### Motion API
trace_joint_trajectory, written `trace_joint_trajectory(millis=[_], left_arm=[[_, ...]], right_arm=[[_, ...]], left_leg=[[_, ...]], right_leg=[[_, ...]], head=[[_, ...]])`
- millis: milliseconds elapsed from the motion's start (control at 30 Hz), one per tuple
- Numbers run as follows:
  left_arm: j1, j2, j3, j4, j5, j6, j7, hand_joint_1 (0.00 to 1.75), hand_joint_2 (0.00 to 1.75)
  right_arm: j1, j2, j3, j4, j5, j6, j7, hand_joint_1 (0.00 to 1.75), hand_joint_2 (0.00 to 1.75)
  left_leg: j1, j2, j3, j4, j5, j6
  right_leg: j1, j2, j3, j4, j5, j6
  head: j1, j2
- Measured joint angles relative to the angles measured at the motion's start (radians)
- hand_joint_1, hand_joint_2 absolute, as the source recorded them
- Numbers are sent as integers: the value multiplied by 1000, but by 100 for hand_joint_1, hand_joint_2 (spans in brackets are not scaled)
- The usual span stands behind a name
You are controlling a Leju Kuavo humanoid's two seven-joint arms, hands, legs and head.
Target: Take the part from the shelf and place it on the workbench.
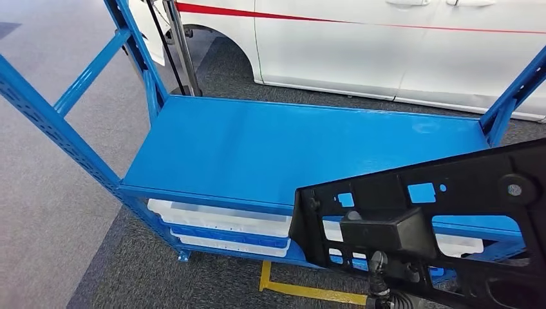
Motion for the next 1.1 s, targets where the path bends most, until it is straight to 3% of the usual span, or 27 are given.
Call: trace_joint_trajectory(millis=[67,100,167,233,300,333,367,433,467,500,567,600,633,667,733,767,833,933,967,1000,1067,1100], left_arm=[[-1,0,2,0,0,0,3,0,175],[-1,0,3,0,0,0,4,0,175],[-2,0,5,0,-1,0,7,0,175],[-3,0,9,-1,-3,0,9,0,175],[-6,1,15,-2,-5,0,11,0,175],[-8,1,17,-2,-5,0,11,0,175],[-8,1,19,-2,-6,0,11,0,175],[-8,0,22,-2,-6,-1,12,0,175],[-8,-1,22,-2,-6,-2,13,0,175],[-8,-2,23,-2,-6,-2,13,0,175],[-7,-2,23,-2,-6,-3,13,0,175],[-7,-3,23,-2,-5,-3,13,0,175],[-7,-3,24,-2,-5,-3,13,0,175],[-7,-4,24,-2,-6,-3,13,0,175],[-7,-6,24,-2,-6,-5,14,0,175],[-6,-6,25,-2,-7,-6,14,0,175],[-2,-6,28,-3,-8,-7,14,0,175],[0,-7,33,-3,-12,-10,15,0,175],[1,-7,34,-3,-12,-10,14,0,175],[2,-7,36,-3,-13,-11,14,0,175],[3,-7,40,-3,-15,-12,14,0,175],[3,-7,42,-3,-15,-11,13,0,175]], right_arm=[[4,5,-4,0,2,4,0,175,175],[6,6,-7,0,7,3,0,175,175],[11,9,-13,-2,25,-13,0,175,175],[16,11,-18,-6,48,-44,0,175,175],[18,12,-22,-10,58,-64,0,175,175],[19,12,-24,-11,58,-68,0,175,175],[20,12,-25,-12,57,-69,0,175,175],[23,12,-27,-13,56,-71,0,175,175],[25,12,-27,-14,55,-72,0,175,175],[26,12,-28,-15,55,-73,0,175,175],[28,12,-28,-15,55,-75,0,175,175],[29,12,-28,-15,55,-76,0,175,175],[30,12,-28,-15,54,-76,0,175,175],[30,12,-28,-15,53,-76,0,175,175],[30,12,-29,-15,44,-72,0,175,175],[30,13,-29,-15,38,-66,0,175,175],[30,15,-33,-15,27,-55,0,175,175],[35,20,-44,-15,21,-47,0,175,175],[37,22,-47,-15,20,-45,0,175,175],[39,24,-49,-15,18,-43,0,175,175],[43,29,-54,-15,16,-39,0,175,175],[45,30,-56,-15,16,-37,0,175,175]], left_leg=[[1,0,-25,122,-92,-4],[0,0,-27,171,-105,-5],[-2,0,11,183,-67,1],[-10,0,111,71,-26,21],[-20,0,210,-72,-38,37],[-25,0,234,-115,-48,42],[-27,0,239,-134,-46,43],[-23,4,228,-145,-23,49],[-19,7,219,-151,-10,54],[-15,11,206,-154,3,58],[-15,13,174,-149,26,62],[-14,14,155,-144,38,60],[-13,15,136,-138,48,57],[-10,17,117,-129,57,53],[-4,23,78,-107,70,42],[-3,27,63,-93,73,36],[-5,35,48,-74,81,23],[-1,46,38,-69,87,1],[1,42,29,-54,62,-5],[2,34,16,-22,19,-9],[0,18,-15,92,-82,-8],[-2,14,-24,150,-107,-4]], right_leg=[[5,-1,-29,3,21,-7],[8,-2,-45,6,31,-8],[15,-4,-78,15,49,-8],[21,-4,-103,23,65,-7],[22,-7,-114,27,81,0],[20,-9,-116,26,90,5],[18,-10,-117,24,99,11],[15,-8,-123,28,94,24],[14,-6,-130,46,66,30],[12,-3,-142,85,19,36],[5,-1,-169,201,-78,47],[1,-1,-176,256,-97,52],[-4,-1,-172,288,-88,58],[-8,-1,-154,289,-60,63],[-17,-15,-74,200,-10,76],[-16,-26,-27,130,-12,78],[-11,-40,26,38,-41,66],[-4,-24,7,26,-30,27],[-3,-19,-5,26,-19,15],[-3,-14,-19,25,-7,5],[2,1,-48,26,15,-6],[6,9,-63,26,26,-8]], head=[[0,0],[0,0],[0,0],[0,0],[0,0],[0,0],[0,0],[0,0],[1,0],[1,0],[1,0],[2,0],[1,0],[1,0],[2,0],[1,0],[0,0],[0,0],[0,0],[0,0],[0,0],[0,0]])
